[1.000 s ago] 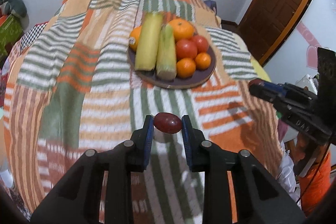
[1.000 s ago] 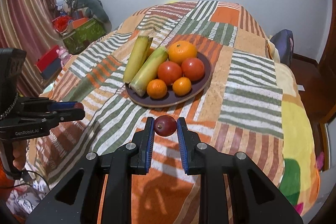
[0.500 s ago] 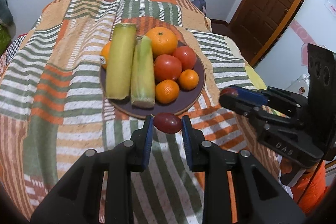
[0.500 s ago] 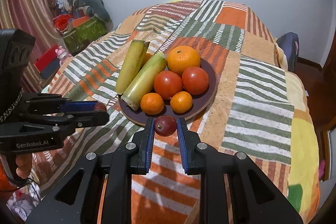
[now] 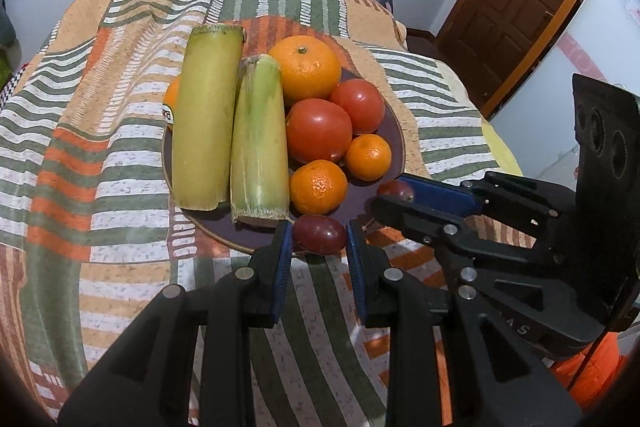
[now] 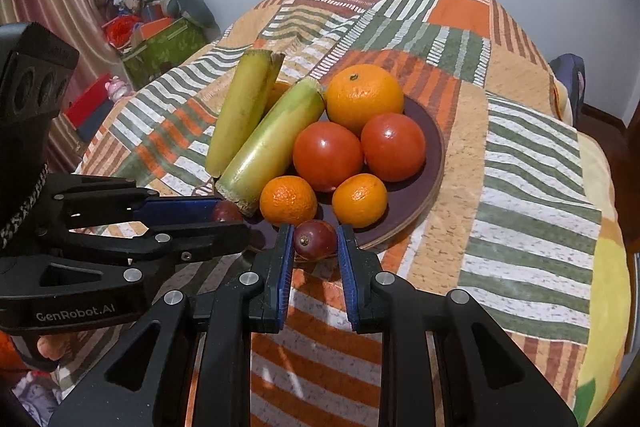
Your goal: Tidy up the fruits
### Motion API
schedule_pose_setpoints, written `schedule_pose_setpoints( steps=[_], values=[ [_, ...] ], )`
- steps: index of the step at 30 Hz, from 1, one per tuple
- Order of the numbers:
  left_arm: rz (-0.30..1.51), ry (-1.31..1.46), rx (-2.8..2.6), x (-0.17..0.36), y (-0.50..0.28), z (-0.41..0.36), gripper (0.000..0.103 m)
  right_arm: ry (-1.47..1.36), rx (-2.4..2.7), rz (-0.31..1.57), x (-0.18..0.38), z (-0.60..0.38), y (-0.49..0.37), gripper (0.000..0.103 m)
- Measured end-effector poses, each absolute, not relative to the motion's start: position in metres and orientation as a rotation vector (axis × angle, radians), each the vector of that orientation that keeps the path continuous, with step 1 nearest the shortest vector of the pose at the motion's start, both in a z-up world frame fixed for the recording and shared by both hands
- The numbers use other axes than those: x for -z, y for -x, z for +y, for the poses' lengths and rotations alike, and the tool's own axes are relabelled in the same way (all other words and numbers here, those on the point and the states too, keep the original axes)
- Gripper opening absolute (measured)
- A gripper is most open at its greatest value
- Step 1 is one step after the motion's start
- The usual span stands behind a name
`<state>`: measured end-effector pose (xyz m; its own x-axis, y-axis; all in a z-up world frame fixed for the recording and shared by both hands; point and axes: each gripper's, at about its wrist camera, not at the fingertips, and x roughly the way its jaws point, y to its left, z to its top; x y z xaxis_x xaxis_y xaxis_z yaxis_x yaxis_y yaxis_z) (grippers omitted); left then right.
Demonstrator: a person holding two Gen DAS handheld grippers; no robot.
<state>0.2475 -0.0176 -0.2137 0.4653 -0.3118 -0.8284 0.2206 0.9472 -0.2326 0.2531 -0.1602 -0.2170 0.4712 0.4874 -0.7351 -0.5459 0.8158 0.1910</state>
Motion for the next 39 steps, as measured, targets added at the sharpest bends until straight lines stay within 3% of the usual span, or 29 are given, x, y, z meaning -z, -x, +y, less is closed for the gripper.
schedule_pose_setpoints(
  steps=[11,16,21,39],
  values=[
    [1.068,0.093,0.296,0.228,-0.251,-0.019,0.027,0.077,-0.63,0.884,0.222,-0.158,-0.256,0.02],
    [1.068,0.101,0.287,0.227,-0.247,-0.015,0.029,0.078,-0.623,0.896,0.221,-0.158,-0.257,0.029],
    [1.038,0.089,0.278,0.214,-0.237,-0.013,0.029,0.067,-0.609,0.882,0.214,-0.163,-0.253,0.03],
    [0.589,0.063,0.166,0.054,-0.139,0.007,0.029,0.044,-0.552,0.531,0.088,-0.188,-0.167,0.03]
  ],
)
